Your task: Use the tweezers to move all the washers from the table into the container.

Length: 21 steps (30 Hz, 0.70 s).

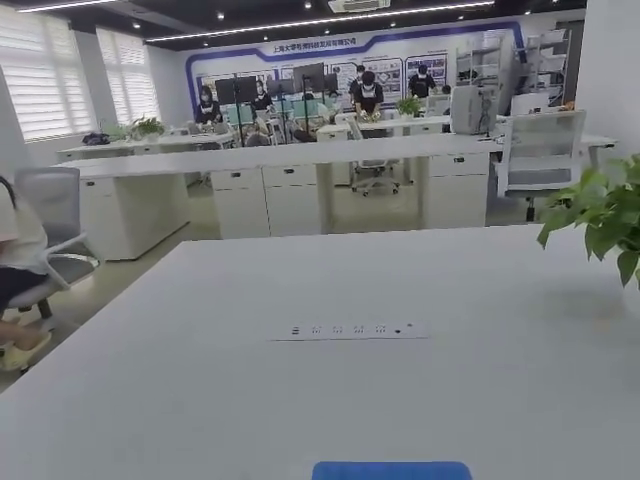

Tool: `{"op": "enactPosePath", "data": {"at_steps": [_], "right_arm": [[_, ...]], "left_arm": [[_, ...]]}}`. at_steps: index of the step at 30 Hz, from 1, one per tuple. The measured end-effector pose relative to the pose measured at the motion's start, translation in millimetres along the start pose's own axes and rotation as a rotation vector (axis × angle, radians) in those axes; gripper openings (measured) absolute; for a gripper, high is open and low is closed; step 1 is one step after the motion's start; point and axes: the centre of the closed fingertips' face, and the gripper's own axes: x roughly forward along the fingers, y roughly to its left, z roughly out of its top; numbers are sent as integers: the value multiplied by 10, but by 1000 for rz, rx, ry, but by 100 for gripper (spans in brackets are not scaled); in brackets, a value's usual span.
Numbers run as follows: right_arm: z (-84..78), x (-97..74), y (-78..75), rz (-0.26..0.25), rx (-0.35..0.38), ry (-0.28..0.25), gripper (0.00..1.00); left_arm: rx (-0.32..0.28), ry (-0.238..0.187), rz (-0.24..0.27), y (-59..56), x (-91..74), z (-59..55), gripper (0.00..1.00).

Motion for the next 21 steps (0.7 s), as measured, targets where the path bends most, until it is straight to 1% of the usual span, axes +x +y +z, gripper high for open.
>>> {"op": "enactPosePath", "data": {"at_steps": [2,5,11,12,13,15,18,19,20,21], "right_arm": [[-33,9,-14,-4,8,11,6],[-67,29,-24,-7,7,26,6],[-154,90,-13,1,8,69,7],[-163,90,-13,1,3,72,7],[-165,89,-19,3,8,64,7],[-157,83,-6,19,63,45,7],[-167,47,-60,-2,67,44,11],[-183,26,-83,-14,84,43,13],[-204,4,-92,-20,92,47,15],[-233,-28,-122,-38,91,54,16]], "left_arm": [[0,21,-9,-14,11,-58,0],[19,53,-13,-21,41,-149,0],[15,85,-32,-20,90,-268,0],[13,94,-35,-16,90,-301,0],[13,98,-37,-9,87,-324,0],[1,114,-48,8,79,-407,0],[-12,139,-57,29,78,-529,0],[-12,159,-58,34,78,-593,0],[-10,159,-58,37,82,-603,0],[-17,169,-63,34,91,-656,0]]}}
